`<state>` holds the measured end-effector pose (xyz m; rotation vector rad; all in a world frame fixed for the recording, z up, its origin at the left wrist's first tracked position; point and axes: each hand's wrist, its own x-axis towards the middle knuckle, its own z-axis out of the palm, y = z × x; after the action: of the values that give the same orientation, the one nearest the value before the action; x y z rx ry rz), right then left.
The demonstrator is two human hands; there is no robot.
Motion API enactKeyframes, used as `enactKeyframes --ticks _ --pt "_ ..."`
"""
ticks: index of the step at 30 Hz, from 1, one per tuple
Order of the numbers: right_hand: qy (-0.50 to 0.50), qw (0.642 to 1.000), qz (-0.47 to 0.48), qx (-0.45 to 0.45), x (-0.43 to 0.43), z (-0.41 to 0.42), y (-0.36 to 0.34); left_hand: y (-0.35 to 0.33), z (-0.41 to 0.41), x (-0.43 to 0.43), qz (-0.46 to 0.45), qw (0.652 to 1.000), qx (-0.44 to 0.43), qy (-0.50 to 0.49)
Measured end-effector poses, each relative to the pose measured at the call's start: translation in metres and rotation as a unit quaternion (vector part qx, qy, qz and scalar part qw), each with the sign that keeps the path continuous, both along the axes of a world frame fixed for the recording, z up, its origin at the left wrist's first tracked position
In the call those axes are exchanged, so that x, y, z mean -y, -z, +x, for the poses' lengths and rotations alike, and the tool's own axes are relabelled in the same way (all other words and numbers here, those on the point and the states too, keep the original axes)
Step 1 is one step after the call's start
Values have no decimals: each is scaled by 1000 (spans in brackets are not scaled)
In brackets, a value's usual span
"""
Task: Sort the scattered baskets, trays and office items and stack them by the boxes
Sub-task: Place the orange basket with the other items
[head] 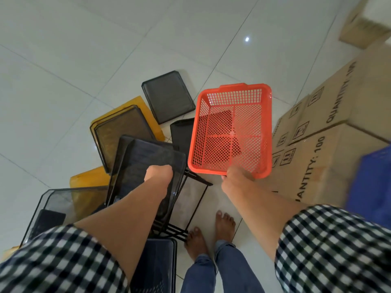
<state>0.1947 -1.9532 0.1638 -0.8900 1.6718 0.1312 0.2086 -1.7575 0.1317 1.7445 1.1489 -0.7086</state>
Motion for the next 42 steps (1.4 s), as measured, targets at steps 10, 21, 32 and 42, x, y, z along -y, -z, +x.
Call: enactKeyframes --ticks 10,21,32,42 --pt "-115 988 -13 103 28 -11 -133 -192 79 10 65 974 167 139" --pt "-196 963 -102 151 82 -20 -248 -363 132 -1 164 924 264 223" --pt "-269 914 -299 52 203 -50 -287 -352 144 104 19 914 271 303" --pt "-145 907 -374 -127 305 -123 -279 -304 104 266 22 831 228 507"
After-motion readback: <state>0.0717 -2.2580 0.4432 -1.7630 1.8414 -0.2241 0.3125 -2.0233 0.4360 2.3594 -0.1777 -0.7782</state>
